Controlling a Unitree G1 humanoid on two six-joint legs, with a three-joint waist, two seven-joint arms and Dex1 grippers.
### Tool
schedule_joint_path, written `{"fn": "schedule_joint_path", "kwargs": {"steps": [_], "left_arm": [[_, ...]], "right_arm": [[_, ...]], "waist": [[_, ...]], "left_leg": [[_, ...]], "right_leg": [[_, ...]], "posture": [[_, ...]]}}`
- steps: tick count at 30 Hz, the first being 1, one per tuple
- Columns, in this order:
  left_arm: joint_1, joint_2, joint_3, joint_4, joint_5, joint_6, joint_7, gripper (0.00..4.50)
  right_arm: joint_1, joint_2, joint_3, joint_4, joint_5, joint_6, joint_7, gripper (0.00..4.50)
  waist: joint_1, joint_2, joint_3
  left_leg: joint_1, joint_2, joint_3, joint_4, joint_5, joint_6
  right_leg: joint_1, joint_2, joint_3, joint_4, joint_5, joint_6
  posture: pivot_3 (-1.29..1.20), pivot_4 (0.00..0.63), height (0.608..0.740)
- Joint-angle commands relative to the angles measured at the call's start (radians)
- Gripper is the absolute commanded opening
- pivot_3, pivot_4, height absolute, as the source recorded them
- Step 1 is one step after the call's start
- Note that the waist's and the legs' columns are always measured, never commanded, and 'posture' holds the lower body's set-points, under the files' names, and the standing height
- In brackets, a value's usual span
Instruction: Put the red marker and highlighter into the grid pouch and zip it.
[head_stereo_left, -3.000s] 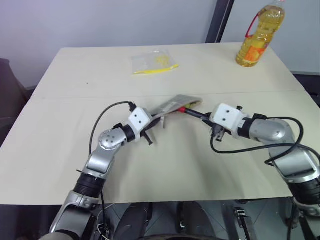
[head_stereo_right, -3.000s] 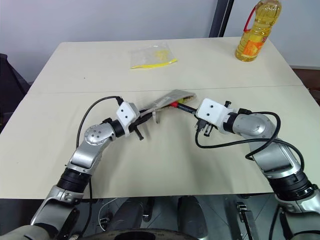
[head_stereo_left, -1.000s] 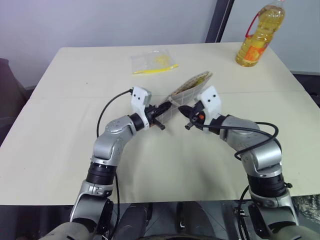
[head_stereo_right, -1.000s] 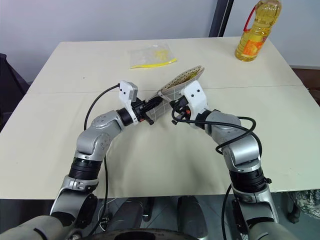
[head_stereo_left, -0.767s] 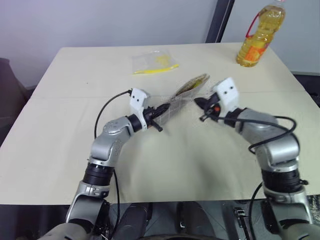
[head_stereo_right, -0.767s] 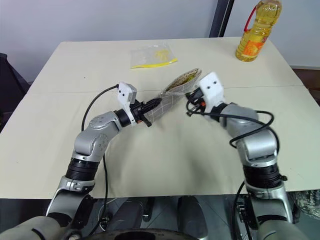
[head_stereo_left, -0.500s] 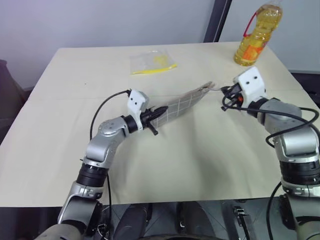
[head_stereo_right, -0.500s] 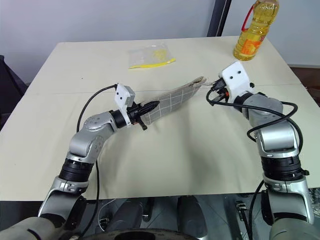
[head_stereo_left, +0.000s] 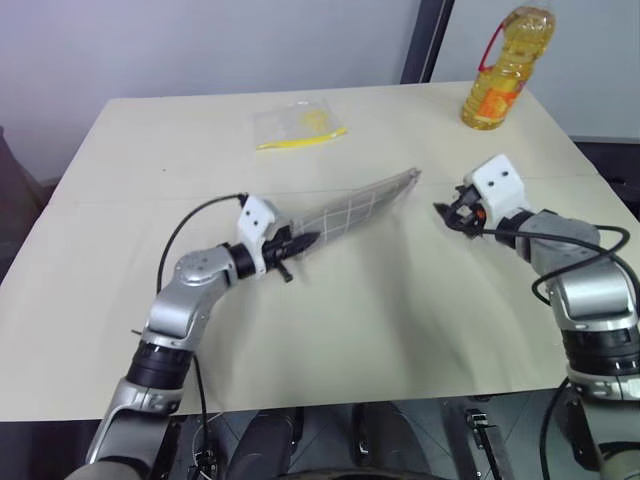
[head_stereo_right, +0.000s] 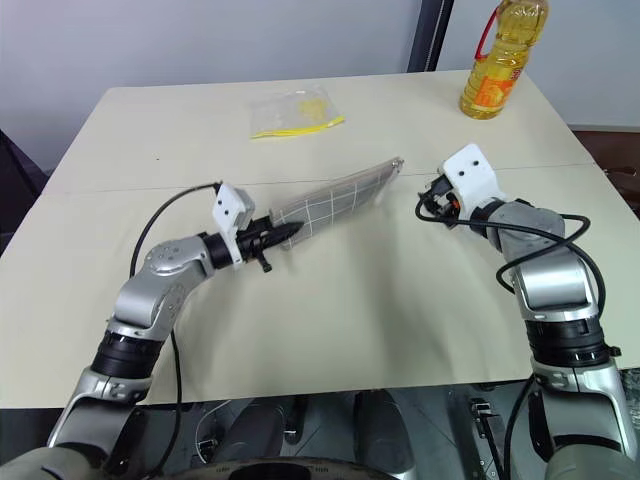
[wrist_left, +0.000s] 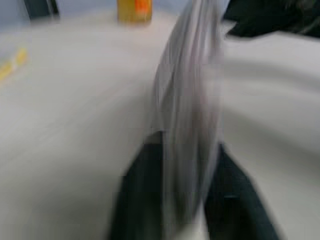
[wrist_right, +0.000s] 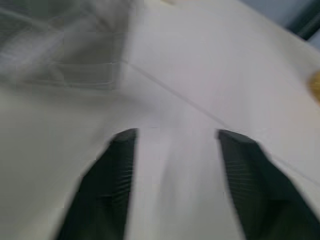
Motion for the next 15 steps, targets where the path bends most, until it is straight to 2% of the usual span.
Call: {"fn": "schedule_joint_path", "kwargs": {"steps": [1, 2, 6, 11, 15], "left_arm": [[0.043, 0.048, 0.048, -0.122, -0.043, 0.051, -0.011, 3.05], [0.069, 0.068, 0.061, -0.151, -0.056, 0.072, -0.016, 3.51], [0.169, 0.136, 0.132, -0.247, -0.112, 0.133, -0.024, 3.51], [0.240, 0.176, 0.252, -0.291, -0.149, 0.146, 0.011, 3.51], [0.278, 0.208, 0.283, -0.300, -0.137, 0.126, 0.012, 3.51]], "right_arm": [[0.034, -0.041, -0.064, -0.058, 0.036, -0.035, 0.052, 4.02], [0.052, -0.051, -0.076, -0.064, 0.042, -0.048, 0.067, 4.02], [0.117, -0.078, -0.132, -0.076, 0.086, -0.078, 0.119, 4.02], [0.167, -0.091, -0.190, -0.050, 0.129, -0.104, 0.162, 4.02], [0.180, -0.079, -0.210, -0.026, 0.167, -0.113, 0.183, 4.02]], "waist": [[0.002, 0.000, 0.000], [0.003, 0.000, 0.000], [0.003, 0.000, 0.000], [0.002, 0.000, 0.000], [0.003, 0.000, 0.000]], "left_leg": [[0.000, 0.000, 0.000, 0.000, 0.000, 0.000], [-0.001, 0.000, 0.000, 0.000, 0.000, 0.000], [-0.001, 0.000, 0.000, 0.000, 0.000, 0.000], [-0.001, 0.000, 0.000, 0.000, -0.001, 0.000], [-0.001, 0.001, 0.000, 0.000, -0.001, 0.000]], "right_leg": [[0.000, 0.000, 0.000, 0.000, 0.000, 0.000], [0.000, 0.000, 0.000, 0.000, 0.000, 0.000], [0.000, -0.001, 0.000, -0.003, 0.000, 0.000], [0.000, -0.001, 0.000, -0.003, -0.002, -0.003], [0.001, -0.001, 0.000, -0.003, -0.002, -0.004]], "posture": [[0.00, 0.150, 0.740], [0.00, 0.150, 0.740], [0.00, 0.150, 0.740], [0.00, 0.150, 0.740], [0.00, 0.150, 0.740]]}}
